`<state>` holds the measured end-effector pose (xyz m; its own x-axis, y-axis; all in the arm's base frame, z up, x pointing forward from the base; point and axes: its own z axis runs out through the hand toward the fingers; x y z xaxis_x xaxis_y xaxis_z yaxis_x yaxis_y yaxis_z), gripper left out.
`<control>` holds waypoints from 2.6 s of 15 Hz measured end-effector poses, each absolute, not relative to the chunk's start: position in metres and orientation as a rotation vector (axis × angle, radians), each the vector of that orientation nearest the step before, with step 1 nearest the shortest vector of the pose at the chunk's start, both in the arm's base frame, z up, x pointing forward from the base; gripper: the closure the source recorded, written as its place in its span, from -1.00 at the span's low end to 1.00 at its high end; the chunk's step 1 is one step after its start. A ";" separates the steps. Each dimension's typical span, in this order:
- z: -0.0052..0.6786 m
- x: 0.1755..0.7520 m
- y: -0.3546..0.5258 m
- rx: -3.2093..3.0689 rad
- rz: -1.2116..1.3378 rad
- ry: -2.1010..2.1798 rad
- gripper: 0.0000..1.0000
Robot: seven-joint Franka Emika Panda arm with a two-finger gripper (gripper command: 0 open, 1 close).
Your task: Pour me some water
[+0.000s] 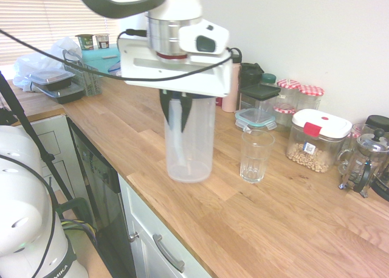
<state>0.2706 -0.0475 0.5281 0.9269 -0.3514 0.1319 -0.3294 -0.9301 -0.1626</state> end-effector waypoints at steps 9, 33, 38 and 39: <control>0.480 0.375 0.155 -2.650 -0.491 1.136 1.00; 0.448 0.421 0.191 -2.823 -0.449 0.917 -1.00; 0.448 0.405 0.196 -2.988 -0.219 0.887 -1.00; 0.453 0.398 0.188 -3.010 -0.167 0.893 -1.00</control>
